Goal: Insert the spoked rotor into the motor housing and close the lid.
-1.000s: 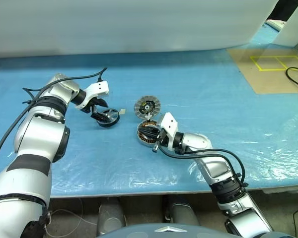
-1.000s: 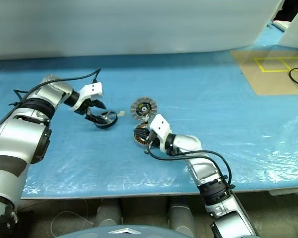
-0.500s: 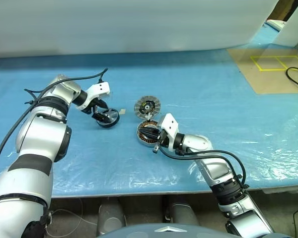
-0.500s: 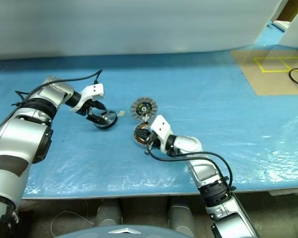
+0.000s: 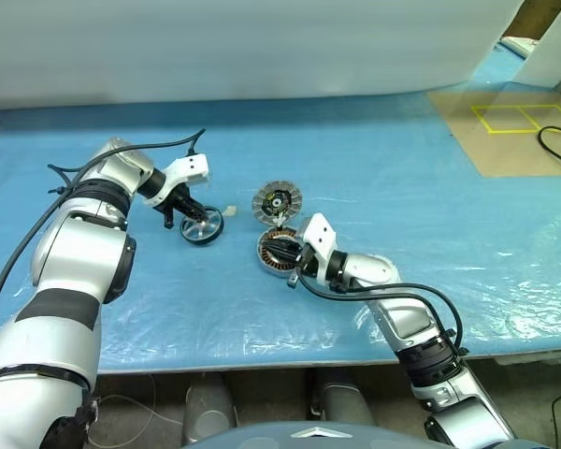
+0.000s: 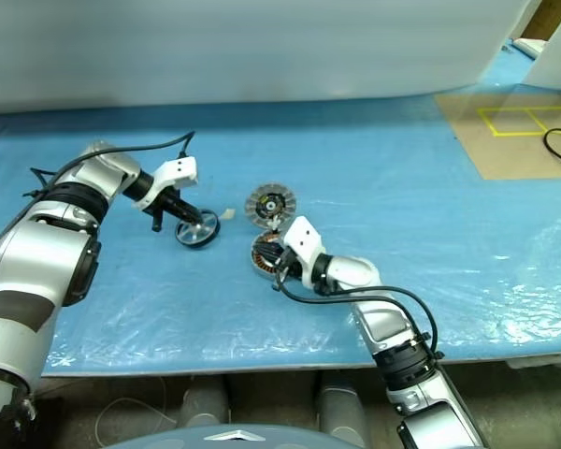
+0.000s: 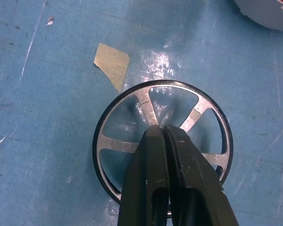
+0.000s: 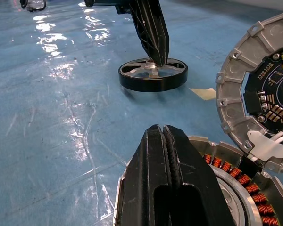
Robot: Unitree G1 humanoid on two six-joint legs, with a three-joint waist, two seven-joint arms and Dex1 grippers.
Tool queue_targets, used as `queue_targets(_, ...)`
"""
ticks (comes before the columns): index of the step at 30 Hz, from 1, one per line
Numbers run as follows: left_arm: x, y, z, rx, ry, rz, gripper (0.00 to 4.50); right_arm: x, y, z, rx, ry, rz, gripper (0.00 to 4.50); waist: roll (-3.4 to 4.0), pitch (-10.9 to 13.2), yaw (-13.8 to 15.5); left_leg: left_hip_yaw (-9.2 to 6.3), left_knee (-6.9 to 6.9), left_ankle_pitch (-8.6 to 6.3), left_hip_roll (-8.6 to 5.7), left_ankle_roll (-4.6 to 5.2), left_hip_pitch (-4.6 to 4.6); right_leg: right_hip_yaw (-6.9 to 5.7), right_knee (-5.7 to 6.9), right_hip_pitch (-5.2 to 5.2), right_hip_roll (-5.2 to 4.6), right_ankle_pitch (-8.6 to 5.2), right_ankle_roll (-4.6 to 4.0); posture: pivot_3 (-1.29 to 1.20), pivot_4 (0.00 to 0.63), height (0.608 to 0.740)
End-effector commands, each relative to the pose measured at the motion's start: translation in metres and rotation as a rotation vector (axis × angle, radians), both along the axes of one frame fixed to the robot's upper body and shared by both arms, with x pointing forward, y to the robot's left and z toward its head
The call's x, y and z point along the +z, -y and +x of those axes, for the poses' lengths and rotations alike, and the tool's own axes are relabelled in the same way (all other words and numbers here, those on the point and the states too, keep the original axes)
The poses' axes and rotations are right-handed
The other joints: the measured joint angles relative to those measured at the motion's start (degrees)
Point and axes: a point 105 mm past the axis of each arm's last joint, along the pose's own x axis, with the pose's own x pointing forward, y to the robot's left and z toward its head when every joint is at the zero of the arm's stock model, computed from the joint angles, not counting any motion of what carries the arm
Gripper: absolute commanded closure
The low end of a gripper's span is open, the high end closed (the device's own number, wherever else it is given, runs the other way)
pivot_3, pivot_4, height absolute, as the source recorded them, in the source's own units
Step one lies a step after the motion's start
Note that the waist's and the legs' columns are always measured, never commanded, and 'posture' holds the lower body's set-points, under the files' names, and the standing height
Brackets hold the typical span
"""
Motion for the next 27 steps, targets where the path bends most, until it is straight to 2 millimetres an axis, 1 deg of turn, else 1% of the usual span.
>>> queue_targets(1, 0.019, -0.003, 0.005, 0.007, 0.053, -0.02, 4.44, 0.012, -0.004, 0.0, 0.019, 0.045, 0.022, 4.5, 0.0, 0.0, 0.0, 0.0, 0.0, 0.0, 0.0, 0.0, 0.0, 0.0, 0.0, 0.0, 0.0, 0.0, 0.0, 0.0, 0.15, 0.74)
queue_targets(3, 0.024, -0.004, 0.005, 0.015, 0.054, -0.043, 4.44, 0.011, -0.004, 0.0, 0.02, 0.044, 0.02, 4.5, 0.0, 0.0, 0.1, 0.0, -0.01, 0.0, 0.0, 0.0, -0.01, 0.0, -0.02, 0.0, -0.01, 0.0, 0.0, 0.0, 0.15, 0.74)
queue_targets(4, 0.026, -0.004, 0.004, 0.014, 0.052, -0.049, 4.08, 0.01, -0.005, 0.0, 0.021, 0.043, 0.019, 4.5, 0.0, 0.0, 0.1, 0.0, -0.01, 0.0, 0.0, 0.0, -0.01, -0.01, -0.03, 0.0, -0.01, 0.0, 0.0, 0.0, 0.15, 0.74)
queue_targets(6, 0.029, -0.004, 0.004, 0.01, 0.05, -0.059, 3.54, 0.01, -0.005, 0.001, 0.023, 0.043, 0.018, 4.5, 0.0, 0.0, 0.1, 0.0, -0.02, 0.0, 0.0, 0.0, -0.02, -0.01, -0.05, 0.0, -0.01, 0.0, 0.0, 0.0, 0.15, 0.74)
queue_targets(9, 0.038, -0.001, 0.004, -0.001, 0.059, -0.087, 2.53, 0.009, -0.007, 0.001, 0.027, 0.04, 0.019, 4.5, 0.01, 0.0, 0.0, 0.0, -0.05, 0.0, 0.0, 0.0, -0.01, -0.01, -0.09, 0.0, -0.01, 0.0, 0.0, 0.0, 0.15, 0.74)
queue_targets(12, 0.041, -0.002, 0.001, -0.023, 0.037, -0.083, 2.53, 0.007, -0.008, -0.001, 0.031, 0.033, 0.02, 4.5, 0.01, 0.1, 0.0, 0.0, -0.09, 0.0, 0.0, 0.0, -0.02, -0.01, -0.12, 0.0, 0.0, 0.0, 0.0, 0.0, 0.15, 0.74)
queue_targets(17, 0.038, -0.008, -0.002, -0.025, 0.014, -0.049, 2.53, 0.006, -0.013, -0.002, 0.038, 0.028, 0.026, 4.5, 0.03, 0.1, -0.1, 0.0, -0.21, 0.0, 0.0, 0.0, -0.01, -0.02, -0.24, 0.0, 0.01, 0.0, 0.01, 0.0, 0.15, 0.74)
queue_targets(20, 0.032, -0.012, -0.003, -0.021, 0.009, -0.02, 2.53, 0.006, -0.015, -0.003, 0.04, 0.025, 0.031, 4.5, 0.03, 0.1, -0.1, 0.0, -0.23, 0.0, -0.01, 0.0, -0.02, -0.04, -0.29, 0.0, 0.01, 0.01, 0.01, 0.0, 0.15, 0.74)
queue_targets(27, 0.026, -0.013, -0.003, 0.014, -0.006, -0.05, 2.53, 0.002, -0.016, -0.004, 0.037, 0.013, 0.036, 4.5, 0.03, 0.1, -0.1, 0.0, -0.27, 0.0, -0.01, 0.0, -0.04, -0.05, -0.34, 0.01, 0.01, 0.01, 0.02, 0.0, 0.15, 0.74)
